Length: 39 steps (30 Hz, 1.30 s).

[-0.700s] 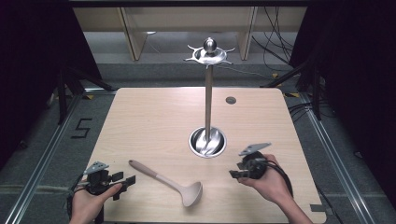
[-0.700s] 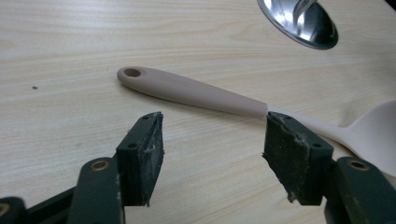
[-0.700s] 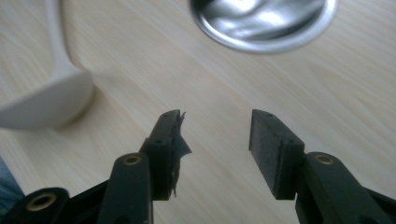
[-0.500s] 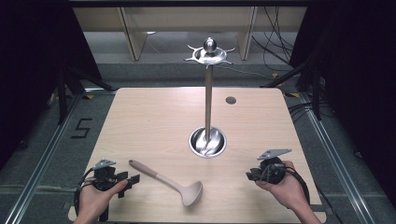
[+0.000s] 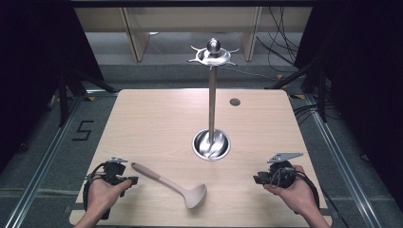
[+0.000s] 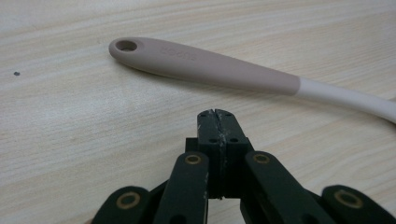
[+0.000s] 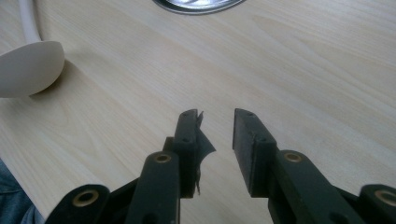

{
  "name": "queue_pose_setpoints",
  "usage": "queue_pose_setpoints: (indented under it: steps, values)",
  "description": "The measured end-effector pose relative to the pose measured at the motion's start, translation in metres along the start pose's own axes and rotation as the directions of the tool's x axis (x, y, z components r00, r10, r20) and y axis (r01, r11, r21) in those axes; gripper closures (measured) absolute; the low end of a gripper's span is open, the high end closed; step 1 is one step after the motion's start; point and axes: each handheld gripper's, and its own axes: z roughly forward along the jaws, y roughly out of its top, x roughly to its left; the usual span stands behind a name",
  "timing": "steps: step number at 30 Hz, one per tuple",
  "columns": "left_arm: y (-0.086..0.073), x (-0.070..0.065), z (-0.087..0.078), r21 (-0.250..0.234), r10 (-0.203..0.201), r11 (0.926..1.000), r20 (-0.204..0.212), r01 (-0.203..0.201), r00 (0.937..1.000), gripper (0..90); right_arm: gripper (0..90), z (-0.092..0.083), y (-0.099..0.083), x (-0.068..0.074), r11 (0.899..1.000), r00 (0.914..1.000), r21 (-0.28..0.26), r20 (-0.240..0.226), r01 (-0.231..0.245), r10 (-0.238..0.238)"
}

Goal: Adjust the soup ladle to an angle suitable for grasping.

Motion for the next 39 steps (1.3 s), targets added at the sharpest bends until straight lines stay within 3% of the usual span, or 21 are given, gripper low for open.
queue_pose_setpoints:
  steps: [1, 2, 12, 13, 14, 15, 19, 24, 25, 26, 28, 32, 33, 34, 35, 38, 39]
  values:
    - [0.001, -0.001, 0.003, -0.001, -0.007, 1.0, -0.004, 0.007, 1.0, 89.1, 71.1, 0.001, -0.001, 0.0, 1.0, 0.9999, -0.005, 0.003, 0.011, -0.011]
    - [0.002, 0.0, 0.005, 0.015, 0.016, 0.9998, -0.008, -0.016, 0.9998, 89.1, 71.0, 0.001, 0.0, -0.001, 1.0, 0.9999, -0.003, 0.002, 0.012, -0.012]
    - [0.017, -0.008, 0.025, 0.067, 0.019, 0.9976, -0.024, -0.018, 0.9995, 89.3, 69.7, -0.002, -0.002, -0.004, 1.0, 1.0, -0.011, 0.008, -0.003, 0.003]
    - [0.018, -0.008, 0.026, 0.074, 0.022, 0.9971, -0.023, -0.02, 0.9995, 89.3, 69.6, -0.003, -0.002, -0.005, 1.0, 1.0, -0.015, 0.007, -0.007, 0.007]
    - [0.019, -0.008, 0.027, 0.076, 0.023, 0.9969, -0.028, -0.021, 0.9993, 89.3, 69.5, 0.0, -0.003, -0.006, 0.999, 0.9999, -0.053, 0.015, 0.005, -0.004]
    - [0.019, -0.008, 0.028, 0.076, 0.022, 0.9969, -0.028, -0.02, 0.9994, 89.3, 69.5, -0.003, -0.002, -0.006, 1.0, 0.9999, -0.018, 0.008, -0.013, 0.013]
    - [0.024, -0.01, 0.033, 0.081, 0.014, 0.9966, -0.052, -0.01, 0.9986, 89.3, 69.2, -0.004, -0.003, -0.007, 1.0, 0.9997, -0.024, 0.013, -0.02, 0.02]
    - [0.03, -0.009, 0.037, 0.084, 0.014, 0.9964, -0.048, -0.01, 0.9987, 89.3, 69.0, -0.006, -0.002, -0.009, 1.0, 0.9997, -0.008, 0.026, -0.003, 0.003]
    - [0.032, -0.009, 0.039, 0.086, 0.009, 0.9963, -0.052, -0.005, 0.9986, 89.3, 68.9, -0.005, -0.003, -0.009, 0.999, 0.9998, -0.027, 0.013, -0.017, 0.018]
    - [0.036, -0.009, 0.039, 0.101, 0.029, 0.9946, -0.047, -0.025, 0.9985, 89.3, 68.7, -0.003, -0.004, -0.008, 0.998, 0.9995, -0.049, 0.009, -0.03, 0.031]
    - [0.041, -0.01, 0.042, 0.087, 0.016, 0.9962, -0.042, -0.012, 0.999, 89.3, 68.5, -0.004, -0.004, -0.009, 0.999, 0.9994, -0.042, 0.011, -0.033, 0.033]
    - [0.053, -0.009, 0.047, 0.093, 0.048, 0.9947, -0.047, -0.044, 0.9977, 89.3, 68.0, -0.004, -0.004, -0.009, 0.999, 0.9995, -0.021, 0.012, -0.028, 0.028]
    - [0.054, -0.01, 0.048, 0.088, 0.04, 0.9955, -0.055, -0.035, 0.9977, 89.4, 68.0, -0.004, -0.004, -0.01, 1.0, 0.9997, -0.006, 0.021, -0.008, 0.008]
    - [0.057, -0.01, 0.049, 0.095, 0.052, 0.9944, -0.052, -0.047, 0.9973, 89.3, 67.8, -0.005, -0.004, -0.009, 1.0, 0.9996, -0.004, 0.013, -0.026, 0.026]
    - [0.06, -0.011, 0.051, 0.094, 0.037, 0.9951, -0.049, -0.032, 0.9981, 89.3, 67.7, -0.003, -0.004, -0.009, 0.999, 0.9995, -0.022, 0.009, -0.031, 0.031]
    - [0.066, -0.013, 0.054, 0.091, 0.054, 0.9947, -0.056, -0.048, 0.997, 89.4, 67.6, -0.003, -0.004, -0.009, 0.999, 0.9995, -0.022, 0.01, -0.03, 0.031]
    - [0.072, -0.013, 0.058, 0.084, 0.082, 0.9934, -0.048, -0.078, 0.9954, 89.3, 67.3, -0.003, -0.004, -0.009, 0.999, 0.9993, -0.018, 0.009, -0.035, 0.036]
